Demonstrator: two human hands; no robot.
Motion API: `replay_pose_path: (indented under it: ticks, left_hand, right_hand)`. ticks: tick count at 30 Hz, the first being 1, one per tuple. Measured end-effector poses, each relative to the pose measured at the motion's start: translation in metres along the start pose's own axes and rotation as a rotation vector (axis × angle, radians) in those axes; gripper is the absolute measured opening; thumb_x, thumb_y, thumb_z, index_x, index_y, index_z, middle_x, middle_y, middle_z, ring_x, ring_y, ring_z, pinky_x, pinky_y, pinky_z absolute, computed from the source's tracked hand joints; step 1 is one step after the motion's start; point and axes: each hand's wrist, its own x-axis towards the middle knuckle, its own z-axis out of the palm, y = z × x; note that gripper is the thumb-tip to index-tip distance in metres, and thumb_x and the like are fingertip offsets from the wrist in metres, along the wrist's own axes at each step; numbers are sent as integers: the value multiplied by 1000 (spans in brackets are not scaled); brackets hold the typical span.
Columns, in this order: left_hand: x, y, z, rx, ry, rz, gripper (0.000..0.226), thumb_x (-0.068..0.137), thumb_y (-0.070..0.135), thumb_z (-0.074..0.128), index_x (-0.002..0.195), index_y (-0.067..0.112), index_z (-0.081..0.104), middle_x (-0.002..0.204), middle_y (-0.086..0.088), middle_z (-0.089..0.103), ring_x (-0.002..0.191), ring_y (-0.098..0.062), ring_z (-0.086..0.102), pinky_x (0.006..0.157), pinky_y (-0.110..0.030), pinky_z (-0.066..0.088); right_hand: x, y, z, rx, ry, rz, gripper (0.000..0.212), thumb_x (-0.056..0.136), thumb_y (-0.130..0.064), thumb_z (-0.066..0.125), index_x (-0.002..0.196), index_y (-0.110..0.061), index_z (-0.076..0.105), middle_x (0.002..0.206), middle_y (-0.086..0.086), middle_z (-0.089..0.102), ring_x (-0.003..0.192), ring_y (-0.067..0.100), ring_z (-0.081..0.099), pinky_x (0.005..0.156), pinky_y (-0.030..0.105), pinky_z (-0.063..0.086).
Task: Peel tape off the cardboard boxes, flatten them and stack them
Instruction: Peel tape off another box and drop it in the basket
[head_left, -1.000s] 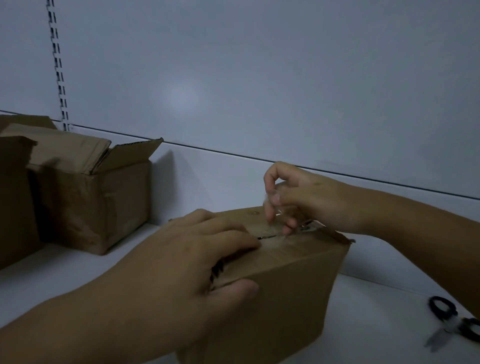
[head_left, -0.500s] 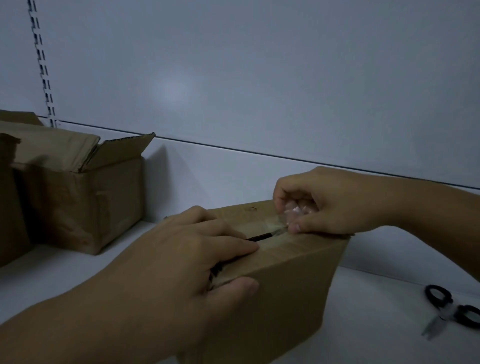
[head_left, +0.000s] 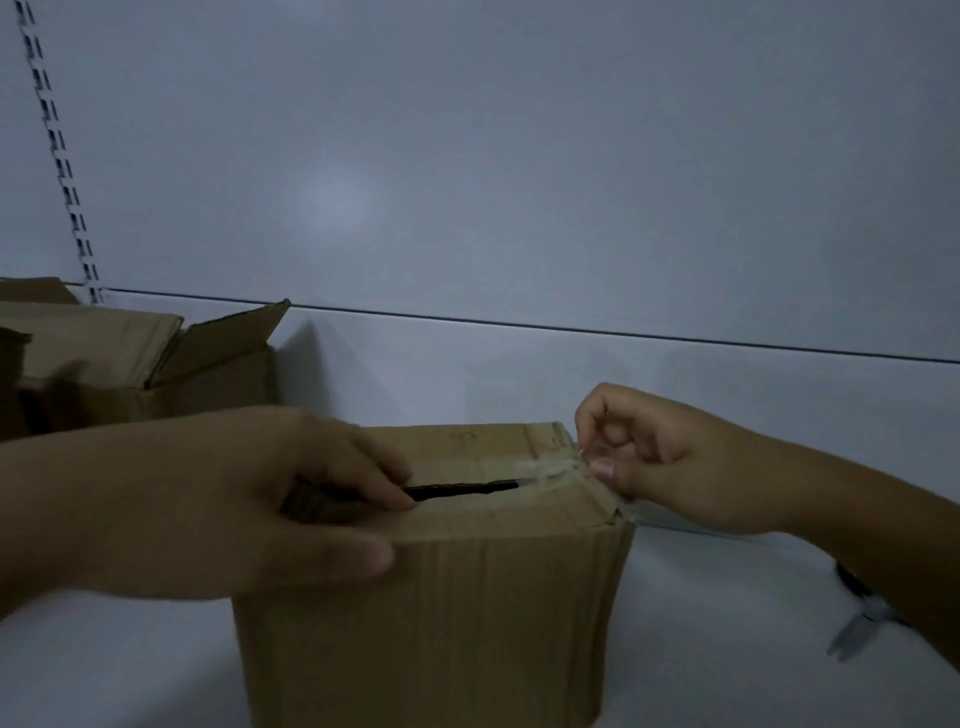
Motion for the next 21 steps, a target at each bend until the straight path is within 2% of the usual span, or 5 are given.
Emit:
replay_pose_path:
  ticks: [3, 7, 13, 17, 21]
  left_hand:
    - [25, 21, 1, -96, 207, 0, 59, 80, 73, 24, 93, 32, 64, 101, 11, 65, 95, -4, 58, 83, -25, 44]
    - [63, 40, 17, 42, 181, -133, 44, 97, 51, 21, 139, 41, 24, 152, 10, 25, 144, -18, 13, 114, -56, 8]
    - [74, 31, 20, 34, 120, -175, 37, 96, 51, 23, 118, 37, 50, 121, 11, 58, 113, -14, 50, 105, -43, 30]
    - [72, 33, 20, -14, 137, -173, 34, 96, 50, 27, 112, 36, 53, 110, 12, 60, 104, -11, 54, 101, -39, 36]
    - [72, 35, 21, -22, 155, -172, 32, 96, 49, 29, 113, 36, 53, 107, 13, 61, 101, -8, 55, 98, -37, 39]
  right_hand:
    - [-3, 1, 13, 90, 53, -27, 15, 94, 0, 48, 93, -16, 49, 66, -12, 54, 61, 7, 46, 58, 18, 41]
    - [-8, 0, 23, 146, 118, -59, 10, 94, -2, 48, 95, -12, 49, 66, -13, 54, 61, 3, 48, 58, 16, 42]
    - [-6, 12, 17, 481, 110, -60, 23, 83, -14, 61, 97, -14, 43, 72, -2, 60, 48, 9, 41, 56, 23, 46]
    - [-4, 19, -9, 722, 68, -69, 55, 78, -41, 62, 125, -52, 35, 89, 13, 65, 48, 15, 49, 58, 30, 52]
    - [2, 37, -15, 235, 40, 161, 72, 66, -86, 42, 128, -49, 47, 81, -7, 69, 53, 6, 56, 57, 26, 43]
